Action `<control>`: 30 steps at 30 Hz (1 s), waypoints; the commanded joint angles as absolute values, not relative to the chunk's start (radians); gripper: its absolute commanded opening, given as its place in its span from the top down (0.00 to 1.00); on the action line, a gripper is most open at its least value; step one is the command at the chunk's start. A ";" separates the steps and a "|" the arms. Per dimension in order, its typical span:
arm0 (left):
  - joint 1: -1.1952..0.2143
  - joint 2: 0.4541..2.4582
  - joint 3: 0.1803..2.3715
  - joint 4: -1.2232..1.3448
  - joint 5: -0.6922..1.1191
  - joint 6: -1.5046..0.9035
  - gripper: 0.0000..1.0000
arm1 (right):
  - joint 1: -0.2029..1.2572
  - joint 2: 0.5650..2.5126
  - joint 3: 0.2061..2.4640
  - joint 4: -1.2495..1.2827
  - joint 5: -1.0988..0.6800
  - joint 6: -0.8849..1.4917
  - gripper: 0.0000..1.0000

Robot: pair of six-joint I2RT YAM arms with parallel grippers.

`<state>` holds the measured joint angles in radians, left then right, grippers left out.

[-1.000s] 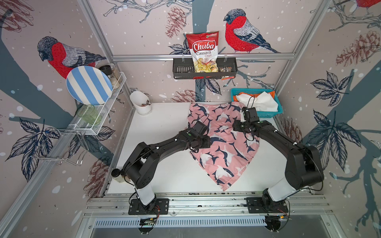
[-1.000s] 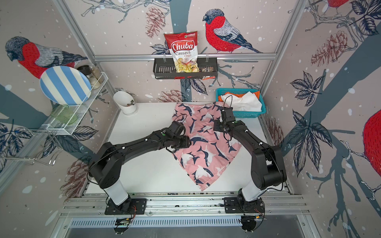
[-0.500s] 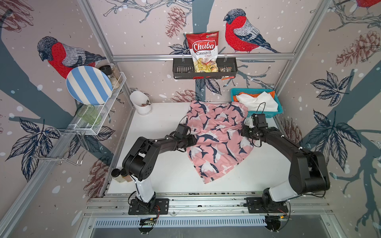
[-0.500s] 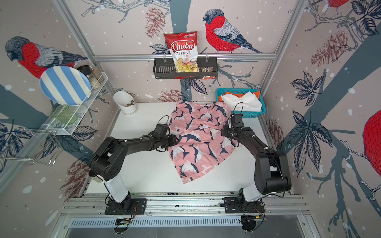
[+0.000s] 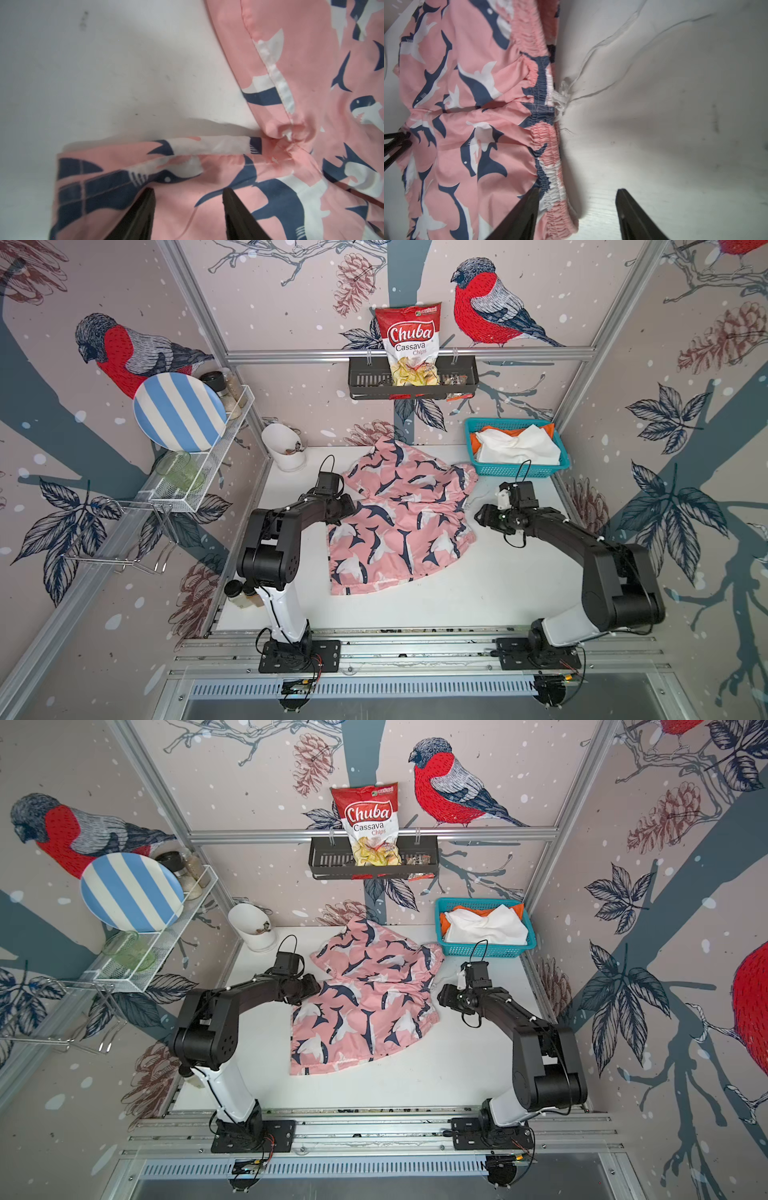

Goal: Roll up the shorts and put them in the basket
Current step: Flatten out the shorts at the center of the board, then fold the shorts at the center of the board.

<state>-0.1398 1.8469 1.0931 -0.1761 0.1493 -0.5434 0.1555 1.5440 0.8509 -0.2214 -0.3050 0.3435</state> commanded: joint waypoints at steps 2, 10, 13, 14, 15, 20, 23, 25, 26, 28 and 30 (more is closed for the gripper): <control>-0.137 1.774 1.110 -0.267 0.116 -0.554 0.44 | 0.187 1.594 0.839 -0.196 -0.403 0.385 0.43; -0.144 1.512 1.037 -0.391 0.113 -0.580 0.42 | 0.273 1.596 0.751 -0.163 -0.365 0.501 0.53; -0.161 1.386 0.959 -0.422 0.121 -0.620 0.43 | 0.286 1.591 0.718 -0.152 -0.331 0.530 0.55; -0.170 1.345 0.938 -0.436 0.107 -0.637 0.43 | 0.289 1.582 0.709 -0.152 -0.310 0.534 0.54; -0.183 1.299 0.908 -0.457 0.079 -0.666 0.43 | 0.291 1.567 0.702 -0.162 -0.278 0.534 0.53; -0.327 1.138 0.802 -0.619 -0.140 -0.922 0.43 | 0.290 1.492 0.691 -0.227 -0.154 0.507 0.51; -0.448 1.056 0.726 -0.715 -0.271 -1.139 0.48 | 0.291 1.466 0.694 -0.268 -0.115 0.514 0.49; -0.530 0.996 0.663 -0.765 -0.307 -1.312 0.46 | 0.292 1.455 0.702 -0.302 -0.085 0.524 0.48; -0.551 0.976 0.636 -0.792 -0.301 -1.378 0.47 | 0.292 1.445 0.700 -0.308 -0.075 0.526 0.49; -0.600 0.949 0.586 -0.819 -0.271 -1.468 0.47 | 0.291 1.416 0.690 -0.310 -0.066 0.528 0.49; -0.648 0.951 0.560 -0.847 -0.252 -1.531 0.47 | 0.291 1.398 0.692 -0.319 -0.061 0.525 0.49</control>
<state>-0.6094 0.9562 0.5865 -0.7574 -0.2298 -1.3228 0.2893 1.4181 0.6933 -0.2768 -0.1074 0.5125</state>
